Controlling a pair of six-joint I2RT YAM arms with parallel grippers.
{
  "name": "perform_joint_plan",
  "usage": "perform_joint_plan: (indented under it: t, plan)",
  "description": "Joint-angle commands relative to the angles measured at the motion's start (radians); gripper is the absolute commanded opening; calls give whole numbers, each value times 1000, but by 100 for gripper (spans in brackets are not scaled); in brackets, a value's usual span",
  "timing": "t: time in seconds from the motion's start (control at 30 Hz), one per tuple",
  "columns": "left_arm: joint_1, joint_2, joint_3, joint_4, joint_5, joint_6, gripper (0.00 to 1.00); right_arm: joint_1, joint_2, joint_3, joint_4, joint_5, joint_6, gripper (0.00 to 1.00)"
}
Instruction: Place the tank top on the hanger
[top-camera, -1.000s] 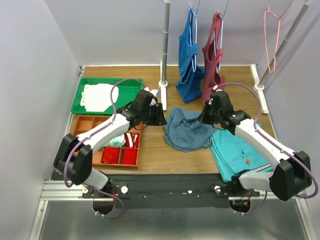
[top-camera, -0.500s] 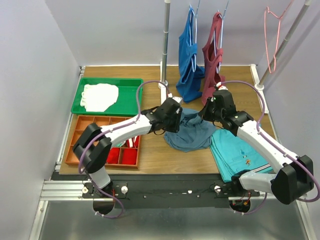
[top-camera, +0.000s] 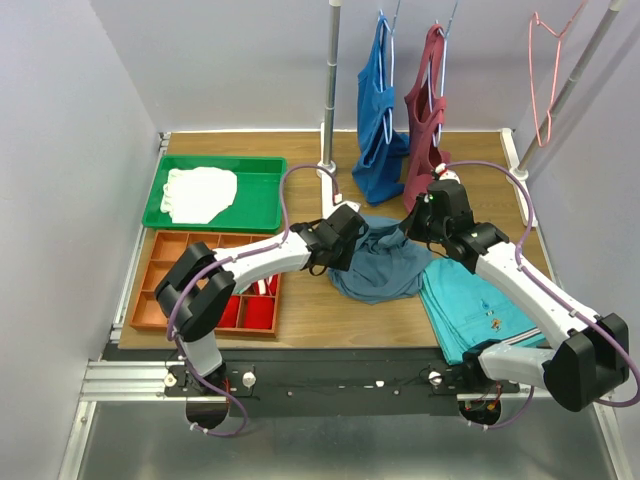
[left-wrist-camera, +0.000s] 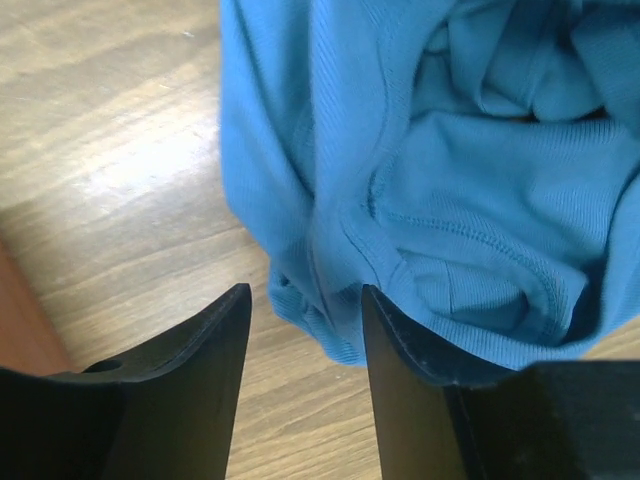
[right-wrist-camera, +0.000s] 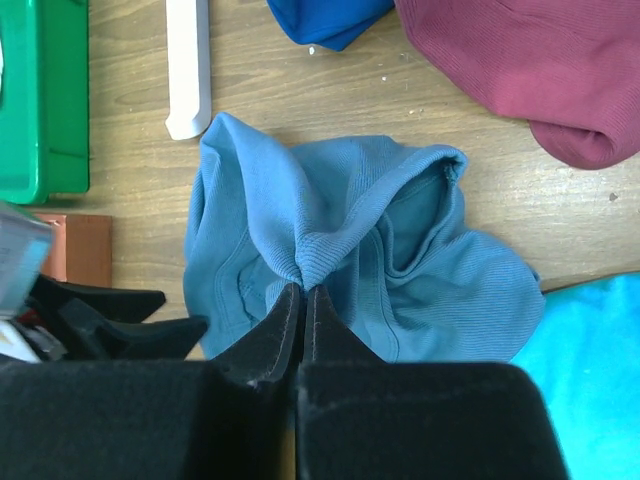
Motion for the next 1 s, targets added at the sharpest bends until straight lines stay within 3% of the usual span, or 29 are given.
perform_joint_plan:
  t: [0.0,0.07,0.1,0.2,0.4,0.6,0.97]
  plan:
    - [-7,33,-28,94,114,-2,49,-4,8,-1,15,27,-16,7]
    - [-7,38,-27,102,131,-7,35,-4,9,6,15,32,-16,7]
    - [-6,31,-22,100,129,-5,20,-4,11,10,12,33,-19,7]
    - [0,-41,-16,74,97,2,0,-4,3,44,-7,55,-33,7]
    - [54,-245,74,-33,63,48,0,-4,-44,177,-70,188,-67,3]
    - [180,-390,182,-73,183,51,0,-4,-101,336,-102,280,-88,1]
    - [235,-411,483,-92,191,114,0,-4,-97,633,-123,328,-116,1]
